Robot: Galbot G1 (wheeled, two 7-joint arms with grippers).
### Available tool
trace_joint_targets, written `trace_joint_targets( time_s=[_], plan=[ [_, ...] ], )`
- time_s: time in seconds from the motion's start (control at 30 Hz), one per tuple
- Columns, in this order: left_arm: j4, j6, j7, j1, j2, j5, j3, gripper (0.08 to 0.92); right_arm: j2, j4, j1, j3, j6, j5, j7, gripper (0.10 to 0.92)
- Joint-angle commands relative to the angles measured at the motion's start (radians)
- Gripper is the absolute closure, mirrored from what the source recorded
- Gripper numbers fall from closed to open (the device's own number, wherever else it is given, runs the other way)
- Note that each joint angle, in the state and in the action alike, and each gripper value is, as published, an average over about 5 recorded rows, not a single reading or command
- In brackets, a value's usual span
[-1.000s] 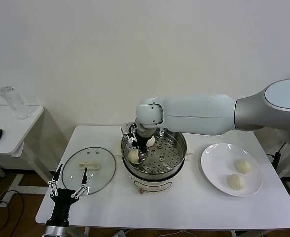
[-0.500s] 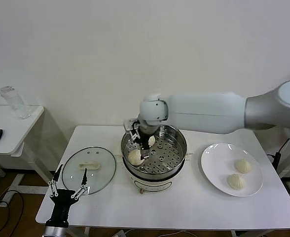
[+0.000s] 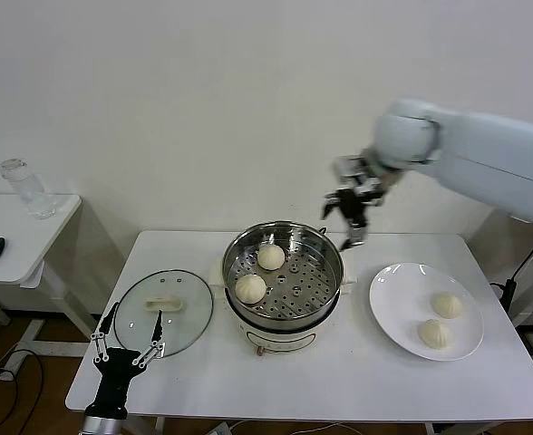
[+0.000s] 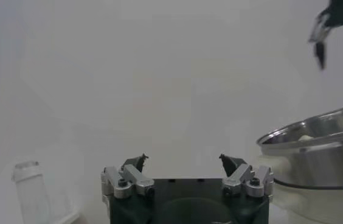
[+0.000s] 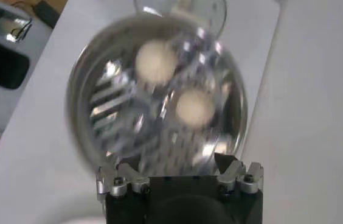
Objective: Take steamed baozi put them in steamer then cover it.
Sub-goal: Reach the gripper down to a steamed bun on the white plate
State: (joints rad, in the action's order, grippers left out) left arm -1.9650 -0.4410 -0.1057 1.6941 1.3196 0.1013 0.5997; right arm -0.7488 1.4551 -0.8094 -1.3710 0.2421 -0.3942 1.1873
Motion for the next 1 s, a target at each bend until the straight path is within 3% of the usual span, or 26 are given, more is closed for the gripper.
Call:
trace_joint_targets(
  time_s=[0.03,0.33,1.0],
  plan=[
    [0.005,-0.002,-0.003,0.003,0.002,0.007,0.0,0.177,0.386,-0.011,0.298,0.177,-0.159,0.226,0.149,0.203],
    [0.007,-0.008,-0.007,0.014,0.008,0.017,0.005,0.177,0.414,-0.107,0.828,0.54,-0.18,0.387,0.076,0.203],
    [0.007,0.005,-0.004,0.016,0.018,-0.033,0.006,0.177,0.339,-0.188,0.887,0.589,-0.169,0.439,-0.056,0.203]
  ],
)
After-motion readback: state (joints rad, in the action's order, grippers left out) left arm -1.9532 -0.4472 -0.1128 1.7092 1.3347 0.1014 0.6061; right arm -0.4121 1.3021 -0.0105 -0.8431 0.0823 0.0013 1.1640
